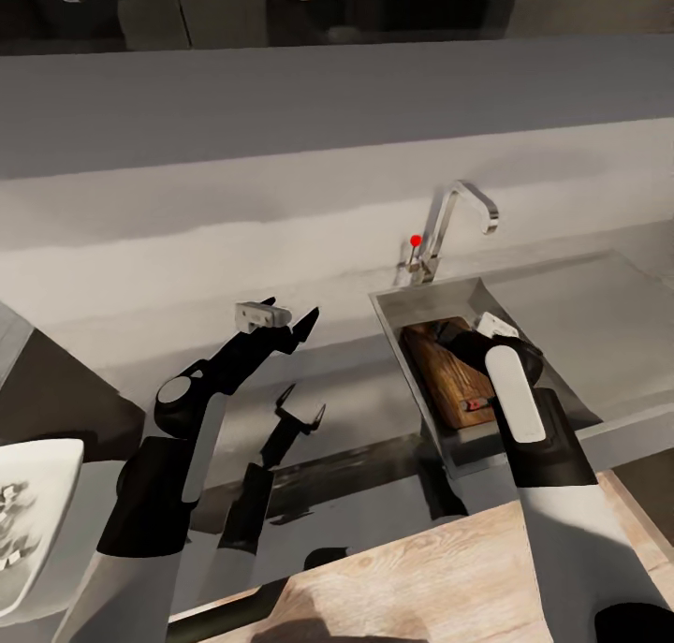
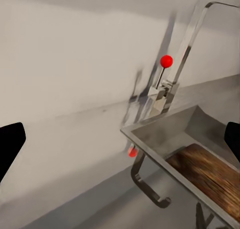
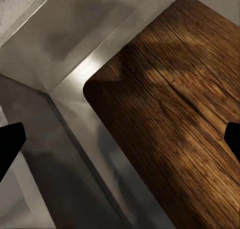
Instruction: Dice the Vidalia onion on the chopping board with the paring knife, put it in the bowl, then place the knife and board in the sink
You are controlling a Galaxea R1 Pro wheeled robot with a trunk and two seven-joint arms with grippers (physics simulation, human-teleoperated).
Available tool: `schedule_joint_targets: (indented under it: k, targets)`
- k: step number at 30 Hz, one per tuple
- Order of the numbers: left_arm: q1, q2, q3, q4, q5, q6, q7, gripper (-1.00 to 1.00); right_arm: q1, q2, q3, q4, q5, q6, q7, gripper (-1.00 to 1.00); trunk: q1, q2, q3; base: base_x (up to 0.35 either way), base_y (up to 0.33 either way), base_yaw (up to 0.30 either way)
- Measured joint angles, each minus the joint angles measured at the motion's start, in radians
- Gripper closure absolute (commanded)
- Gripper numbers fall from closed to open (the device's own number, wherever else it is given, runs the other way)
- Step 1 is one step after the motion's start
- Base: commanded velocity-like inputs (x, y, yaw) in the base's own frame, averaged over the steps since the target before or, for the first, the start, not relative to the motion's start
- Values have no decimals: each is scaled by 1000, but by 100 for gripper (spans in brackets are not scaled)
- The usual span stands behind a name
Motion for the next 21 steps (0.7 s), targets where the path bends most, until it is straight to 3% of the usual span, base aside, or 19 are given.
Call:
schedule_joint_targets:
  k: [2,5,7,12,17,21]
  targets:
    - [0,0,0,0,0,0,0,-100,0,-14,1,0,0,1,18,-100,0,0,1,0,0,-1]
    - [0,0,0,0,0,0,0,-100,0,-65,5,0,1,2,117,-100,0,0,3,0,0,0]
    - [0,0,0,0,0,0,0,-100,0,-78,10,0,1,3,146,-100,0,0,3,0,0,0]
    - [0,0,0,0,0,0,0,-100,0,-92,82,0,0,3,177,-100,0,0,5,-125,0,0]
    - [0,0,-3,0,0,0,0,-100,0,-94,114,0,1,1,180,-100,0,0,5,-174,0,0]
    - [0,0,-4,0,0,0,0,-100,0,-94,118,0,1,1,180,-100,0,0,6,-57,0,-15]
